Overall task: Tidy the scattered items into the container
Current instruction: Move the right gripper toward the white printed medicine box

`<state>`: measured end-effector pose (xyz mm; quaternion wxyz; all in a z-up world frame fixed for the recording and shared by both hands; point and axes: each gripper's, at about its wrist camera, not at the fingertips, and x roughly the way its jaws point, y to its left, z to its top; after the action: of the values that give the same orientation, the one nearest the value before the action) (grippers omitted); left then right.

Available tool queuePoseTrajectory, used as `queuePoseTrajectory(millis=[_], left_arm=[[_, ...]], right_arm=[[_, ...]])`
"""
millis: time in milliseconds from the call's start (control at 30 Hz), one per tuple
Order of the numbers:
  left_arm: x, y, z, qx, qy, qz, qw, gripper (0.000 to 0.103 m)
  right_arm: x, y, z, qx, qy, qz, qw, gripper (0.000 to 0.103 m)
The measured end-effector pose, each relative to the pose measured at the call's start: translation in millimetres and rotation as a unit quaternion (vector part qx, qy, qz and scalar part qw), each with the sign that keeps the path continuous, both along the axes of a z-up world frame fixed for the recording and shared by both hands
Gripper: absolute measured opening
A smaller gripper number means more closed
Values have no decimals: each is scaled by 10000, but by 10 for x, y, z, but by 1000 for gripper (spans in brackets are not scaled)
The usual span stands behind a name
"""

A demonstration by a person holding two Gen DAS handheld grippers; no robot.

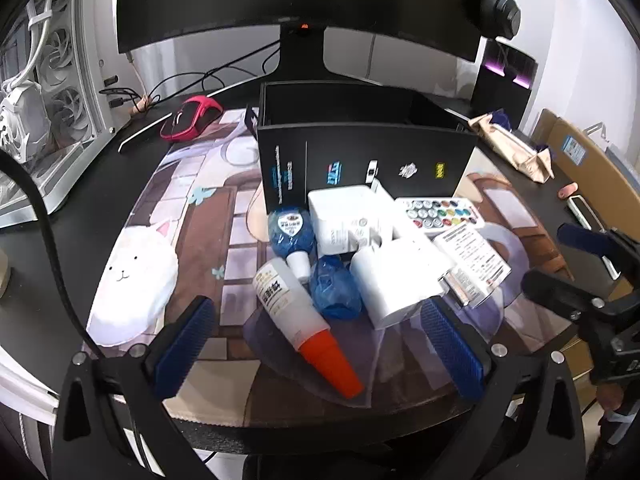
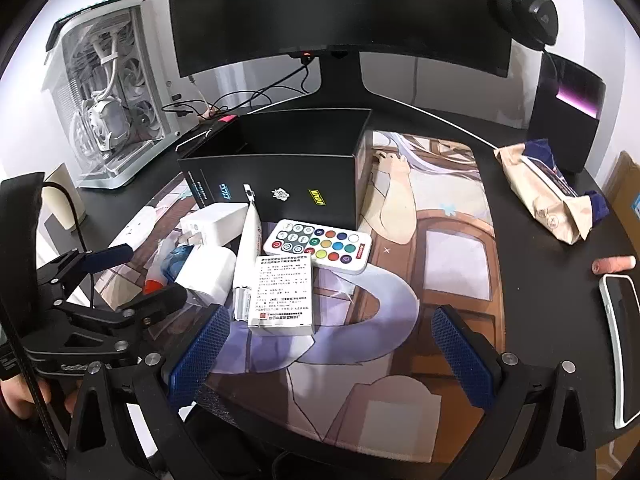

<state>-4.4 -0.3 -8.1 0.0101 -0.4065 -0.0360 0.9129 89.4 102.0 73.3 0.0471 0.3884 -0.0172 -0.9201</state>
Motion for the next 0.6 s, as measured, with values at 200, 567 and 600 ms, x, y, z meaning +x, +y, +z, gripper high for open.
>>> queuePoseTrajectory(millis=[200, 567, 600], left_arm=[[2, -4, 0, 156, -22, -99, 9998, 103], [-16, -40, -30, 3, -63, 26, 10000, 103], [-13, -41, -34, 0, -65, 13, 10000, 103]], right_arm=[[7, -11, 9, -4, 34, 95, 9999, 103], [-44, -30, -75, 263, -175, -109, 9994, 103], [-43, -42, -80, 371, -143, -112, 9991, 103]])
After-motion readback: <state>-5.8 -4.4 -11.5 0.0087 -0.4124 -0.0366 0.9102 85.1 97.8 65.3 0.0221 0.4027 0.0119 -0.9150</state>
